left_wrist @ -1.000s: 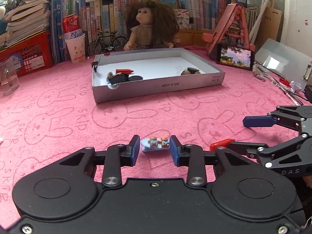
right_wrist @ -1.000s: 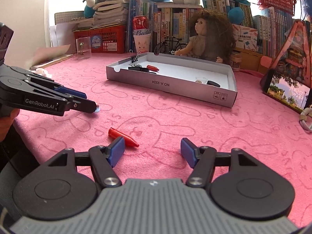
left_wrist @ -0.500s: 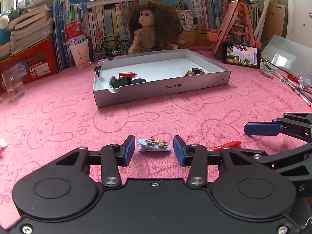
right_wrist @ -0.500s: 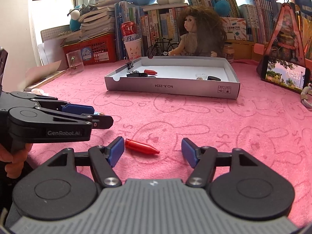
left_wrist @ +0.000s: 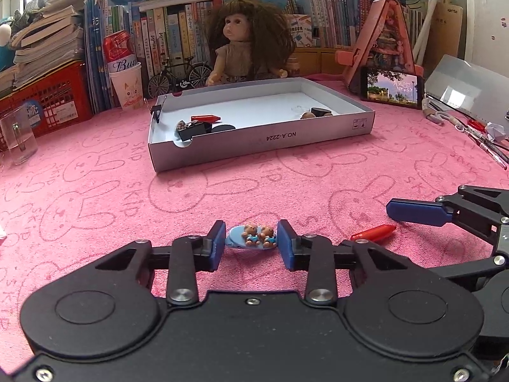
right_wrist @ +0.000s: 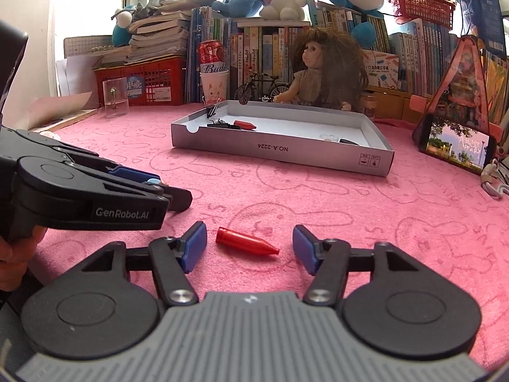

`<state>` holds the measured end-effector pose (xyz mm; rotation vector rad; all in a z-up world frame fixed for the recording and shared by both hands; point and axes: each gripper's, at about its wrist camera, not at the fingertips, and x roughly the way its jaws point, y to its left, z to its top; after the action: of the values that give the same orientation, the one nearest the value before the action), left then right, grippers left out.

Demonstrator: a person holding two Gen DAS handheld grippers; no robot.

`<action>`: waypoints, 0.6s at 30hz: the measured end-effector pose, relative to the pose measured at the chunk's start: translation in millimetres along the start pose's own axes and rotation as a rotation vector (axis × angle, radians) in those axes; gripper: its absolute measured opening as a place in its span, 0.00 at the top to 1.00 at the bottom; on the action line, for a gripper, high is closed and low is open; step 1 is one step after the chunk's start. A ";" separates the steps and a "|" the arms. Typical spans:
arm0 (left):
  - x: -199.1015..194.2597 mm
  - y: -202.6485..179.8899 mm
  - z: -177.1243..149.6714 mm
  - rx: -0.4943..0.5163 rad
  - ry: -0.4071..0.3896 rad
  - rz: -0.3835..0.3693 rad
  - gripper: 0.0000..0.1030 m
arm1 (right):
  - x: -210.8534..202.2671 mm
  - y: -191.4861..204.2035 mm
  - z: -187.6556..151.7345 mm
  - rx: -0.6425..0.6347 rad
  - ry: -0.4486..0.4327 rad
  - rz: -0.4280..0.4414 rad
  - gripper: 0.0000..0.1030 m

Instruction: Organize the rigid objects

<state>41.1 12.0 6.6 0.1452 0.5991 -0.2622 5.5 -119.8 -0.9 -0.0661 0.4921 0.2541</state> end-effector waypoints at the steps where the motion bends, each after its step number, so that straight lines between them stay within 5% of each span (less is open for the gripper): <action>1: -0.1 -0.5 -0.2 0.004 -0.001 0.002 0.67 | 0.0 -0.4 0.0 0.001 -0.002 0.002 0.37; 6: -0.5 -0.9 -0.3 0.003 -0.001 0.001 0.67 | -0.5 -2.7 1.4 -0.006 -0.002 0.024 0.64; 9: -0.7 -0.7 -0.2 0.002 -0.001 0.001 0.68 | 0.0 -4.8 2.9 -0.028 0.001 0.036 0.71; 13: -0.7 -0.4 -0.1 0.001 -0.001 0.000 0.68 | -0.3 -13.5 3.3 -0.037 0.009 0.059 0.68; 18: -0.9 -0.2 -0.1 -0.003 0.000 -0.002 0.68 | -10.5 -24.9 0.6 -0.057 0.007 0.110 0.47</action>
<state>40.2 12.0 7.1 0.1422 0.5999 -0.2632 3.3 -146.2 4.6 -0.0961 0.4960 0.3759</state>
